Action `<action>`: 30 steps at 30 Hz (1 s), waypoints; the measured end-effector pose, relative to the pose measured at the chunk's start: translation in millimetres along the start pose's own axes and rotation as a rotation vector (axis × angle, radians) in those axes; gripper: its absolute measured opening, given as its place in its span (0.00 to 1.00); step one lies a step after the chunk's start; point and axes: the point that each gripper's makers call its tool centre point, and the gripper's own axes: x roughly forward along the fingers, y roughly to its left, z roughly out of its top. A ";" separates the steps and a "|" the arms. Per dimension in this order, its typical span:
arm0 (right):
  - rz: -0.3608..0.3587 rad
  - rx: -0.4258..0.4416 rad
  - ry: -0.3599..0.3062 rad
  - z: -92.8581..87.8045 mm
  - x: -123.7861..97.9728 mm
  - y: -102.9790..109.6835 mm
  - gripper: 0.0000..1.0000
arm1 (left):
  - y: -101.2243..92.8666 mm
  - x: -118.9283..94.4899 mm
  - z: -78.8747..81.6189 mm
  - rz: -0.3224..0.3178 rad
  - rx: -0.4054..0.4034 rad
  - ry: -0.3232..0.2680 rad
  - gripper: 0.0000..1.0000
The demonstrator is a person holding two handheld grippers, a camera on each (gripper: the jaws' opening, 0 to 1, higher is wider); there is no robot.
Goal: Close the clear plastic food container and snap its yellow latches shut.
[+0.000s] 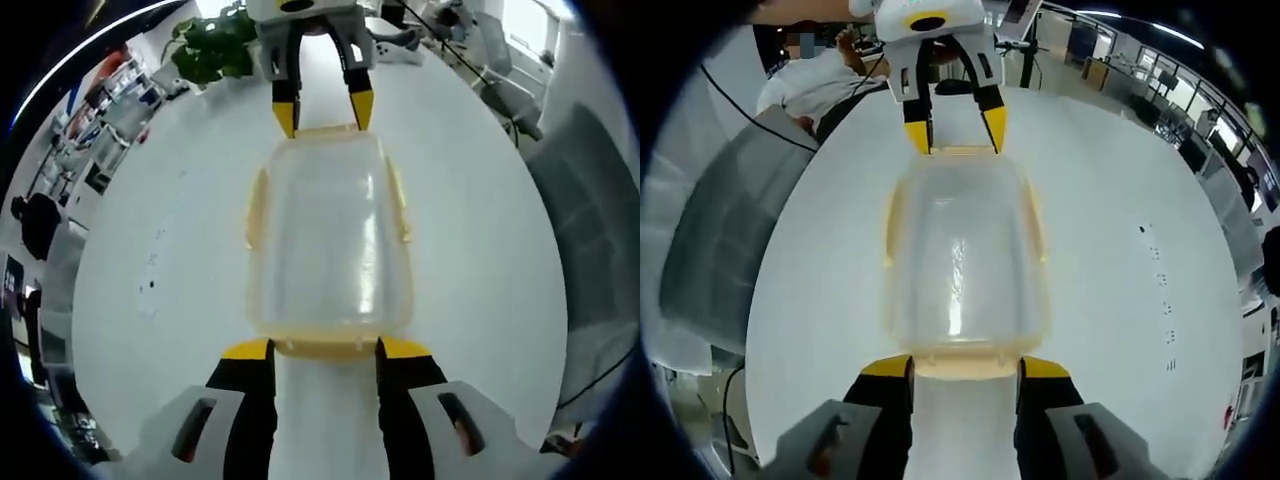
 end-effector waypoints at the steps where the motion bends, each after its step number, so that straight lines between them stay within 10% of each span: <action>1: 0.000 0.002 -0.006 0.1 -0.2 0.7 0.39 | -0.5 -0.2 -0.5 0.002 -0.007 -0.006 0.37; 5: 0.018 0.016 -0.021 -0.5 -0.8 8.0 0.56 | -0.7 -1.7 -8.4 0.020 -0.012 -0.006 0.38; 30: -0.079 0.263 -0.202 32.0 -25.0 0.2 0.40 | 6.3 -28.4 0.6 0.143 -0.411 -0.160 0.41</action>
